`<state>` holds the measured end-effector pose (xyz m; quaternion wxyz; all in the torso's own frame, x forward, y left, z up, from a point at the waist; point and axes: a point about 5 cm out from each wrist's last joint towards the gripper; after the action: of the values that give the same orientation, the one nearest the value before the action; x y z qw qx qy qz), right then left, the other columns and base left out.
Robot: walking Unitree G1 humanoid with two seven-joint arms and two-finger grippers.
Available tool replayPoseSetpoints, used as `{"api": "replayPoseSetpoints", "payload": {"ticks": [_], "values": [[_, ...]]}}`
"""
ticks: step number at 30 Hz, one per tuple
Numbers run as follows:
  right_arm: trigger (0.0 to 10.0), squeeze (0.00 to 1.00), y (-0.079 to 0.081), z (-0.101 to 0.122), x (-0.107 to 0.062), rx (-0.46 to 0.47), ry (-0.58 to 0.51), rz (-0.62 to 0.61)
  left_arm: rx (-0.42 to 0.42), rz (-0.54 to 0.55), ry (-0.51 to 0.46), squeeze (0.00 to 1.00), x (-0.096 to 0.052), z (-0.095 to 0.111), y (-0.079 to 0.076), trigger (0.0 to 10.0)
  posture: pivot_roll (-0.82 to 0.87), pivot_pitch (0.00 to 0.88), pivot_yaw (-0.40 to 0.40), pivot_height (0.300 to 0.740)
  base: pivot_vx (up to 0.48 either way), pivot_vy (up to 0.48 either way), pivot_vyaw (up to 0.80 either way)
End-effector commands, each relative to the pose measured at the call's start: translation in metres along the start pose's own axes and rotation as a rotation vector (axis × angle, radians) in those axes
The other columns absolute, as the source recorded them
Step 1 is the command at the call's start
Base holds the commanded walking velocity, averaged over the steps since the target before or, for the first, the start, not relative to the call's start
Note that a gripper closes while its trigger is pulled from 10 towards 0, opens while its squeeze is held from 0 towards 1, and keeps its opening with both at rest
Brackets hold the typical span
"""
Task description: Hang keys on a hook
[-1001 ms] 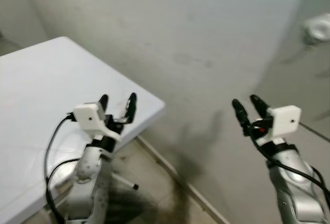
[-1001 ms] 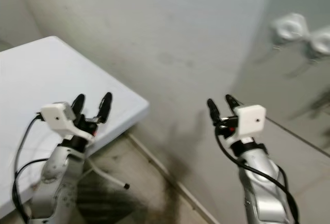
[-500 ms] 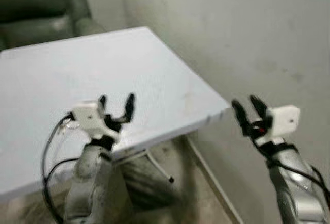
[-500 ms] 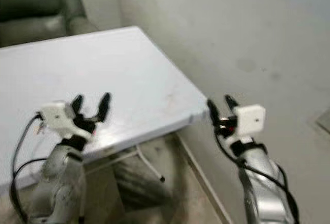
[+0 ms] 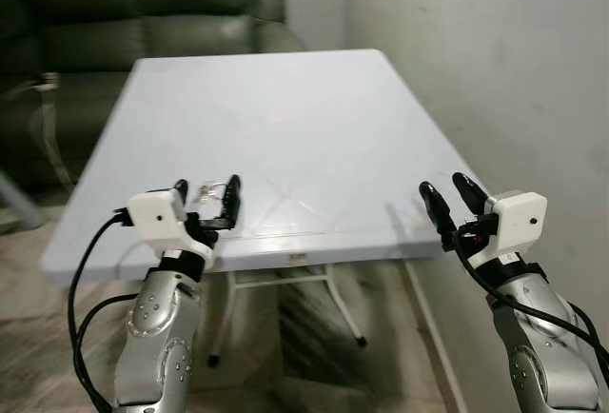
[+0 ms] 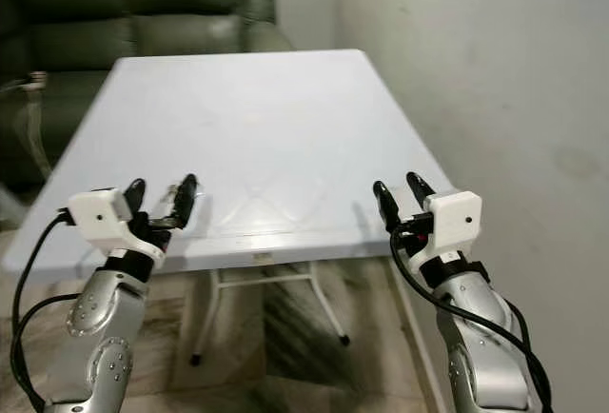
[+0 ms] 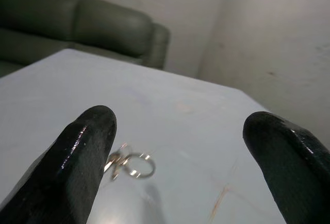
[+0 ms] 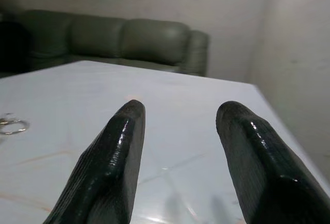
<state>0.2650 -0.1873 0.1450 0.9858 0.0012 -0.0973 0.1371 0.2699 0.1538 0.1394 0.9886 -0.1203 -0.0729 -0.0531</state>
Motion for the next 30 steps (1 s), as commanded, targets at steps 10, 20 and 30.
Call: {"api": "replayPoseSetpoints", "payload": {"ticks": [10,20,30], "values": [[10.0,0.0,-0.0031,0.0019,-0.0012,0.04,-0.001,-0.018,-0.012,-0.012,0.018,0.0,-0.001,-0.0012,-0.0052,10.0,-0.01,0.001,-0.042,0.74,0.0,0.0,0.08],[10.0,0.0,-0.0016,0.0013,-0.0036,0.055,0.002,-0.02,-0.037,0.006,0.017,0.0,0.0,0.0004,-0.0024,10.0,-0.01,0.008,-0.038,0.74,0.0,0.126,0.0],[10.0,0.0,-0.001,0.001,-0.0047,0.06,0.006,-0.021,-0.039,0.009,0.021,0.0,-0.0002,0.0011,-0.0014,10.0,-0.01,0.014,-0.038,0.74,0.0,0.375,0.0]]}}
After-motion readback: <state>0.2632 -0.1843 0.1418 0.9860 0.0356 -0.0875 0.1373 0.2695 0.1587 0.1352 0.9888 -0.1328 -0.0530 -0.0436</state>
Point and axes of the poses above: a point about 5 cm out from each wrist's last joint towards the gripper, its own x axis pointing out of the wrist towards the gripper, its own z axis along the axis of the wrist's last joint, y = z × x, and after that the axes turned 2 degrees about x, right-handed
